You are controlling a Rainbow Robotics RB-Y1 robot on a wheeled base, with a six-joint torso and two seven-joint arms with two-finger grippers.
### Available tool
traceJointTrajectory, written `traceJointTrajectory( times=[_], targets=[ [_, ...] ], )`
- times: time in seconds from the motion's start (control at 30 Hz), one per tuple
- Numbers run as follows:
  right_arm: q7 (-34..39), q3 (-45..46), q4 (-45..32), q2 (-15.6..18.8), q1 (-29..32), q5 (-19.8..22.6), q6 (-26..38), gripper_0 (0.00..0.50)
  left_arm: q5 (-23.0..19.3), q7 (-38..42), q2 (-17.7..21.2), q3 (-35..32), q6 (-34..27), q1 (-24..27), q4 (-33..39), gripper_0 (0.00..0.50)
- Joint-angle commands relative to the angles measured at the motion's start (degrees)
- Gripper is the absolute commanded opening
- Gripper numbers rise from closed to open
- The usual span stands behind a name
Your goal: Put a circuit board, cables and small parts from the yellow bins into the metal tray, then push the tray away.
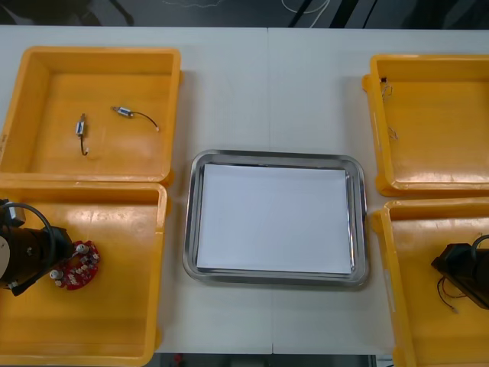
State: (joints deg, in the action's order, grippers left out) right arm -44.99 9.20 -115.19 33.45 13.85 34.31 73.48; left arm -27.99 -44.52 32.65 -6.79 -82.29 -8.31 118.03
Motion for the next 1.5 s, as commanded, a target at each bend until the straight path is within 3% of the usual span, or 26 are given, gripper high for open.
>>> traceJointTrajectory(
  times=[0.03, 0.07, 0.1, 0.13, 0.17, 0.2, 0.23, 0.63, 0.93, 1.2, 1.5],
  targets=[
    [3.07, -1.91, -0.21, -0.67, 2.76, -0.39, -0.35, 0.454, 0.66, -5.23, -0.48, 0.73, 0.73, -2.06, 0.36, 0.0],
    [3.07, -2.0, -0.21, -0.67, 2.76, -0.3, -0.26, 0.453, 0.39, -5.32, -0.3, 0.46, 0.64, -2.06, 0.36, 0.0],
    [3.07, -2.0, -0.3, -0.67, 2.76, -0.39, -0.26, 0.404, 0.31, -5.4, -0.21, 0.29, 0.64, -1.97, 0.36, 0.0],
    [3.24, -2.08, -0.21, -0.67, 2.85, -0.39, -0.26, 0.172, -0.05, -5.49, 0.05, -0.07, 0.46, -1.8, 0.36, 0.0],
    [3.24, -2.08, -0.3, -0.67, 2.85, -0.39, -0.26, 0.071, -0.4, -5.58, 0.4, -0.42, 0.2, -1.53, 0.36, 0.0],
    [3.24, -2.17, -0.3, -0.67, 2.85, -0.39, -0.26, 0.021, -0.57, -5.58, 0.49, -0.59, -0.06, -1.36, 0.36, 0.0],
    [3.33, -2.26, -0.3, -0.67, 2.85, -0.39, -0.35, 0.0, -0.92, -5.58, 0.84, -1.03, -0.94, -0.83, 0.36, 0.0],
    [2.54, -0.77, -1.53, -0.58, 2.32, -0.39, 0.97, 0.0, -3.3, -5.93, 1.89, -7.62, -17.38, 9.72, 0.36, 0.0],
    [2.01, 5.83, -8.83, 0.56, 0.48, 0.49, 10.9, 0.0, -5.06, -7.43, 1.98, -8.94, -27.71, 17.36, 1.32, 0.0],
    [0.96, 10.75, -16.12, 3.81, -0.67, 1.98, 18.72, 0.0, -6.72, -8.31, 1.98, -3.05, -27.71, 25.54, 3.17, 0.0],
    [-0.71, 19.1, -21.13, 10.93, -0.84, 13.06, 27.77, 0.0, -8.39, -7.87, 1.89, 8.02, -27.71, 34.32, 3.26, 0.0]
  ],
)
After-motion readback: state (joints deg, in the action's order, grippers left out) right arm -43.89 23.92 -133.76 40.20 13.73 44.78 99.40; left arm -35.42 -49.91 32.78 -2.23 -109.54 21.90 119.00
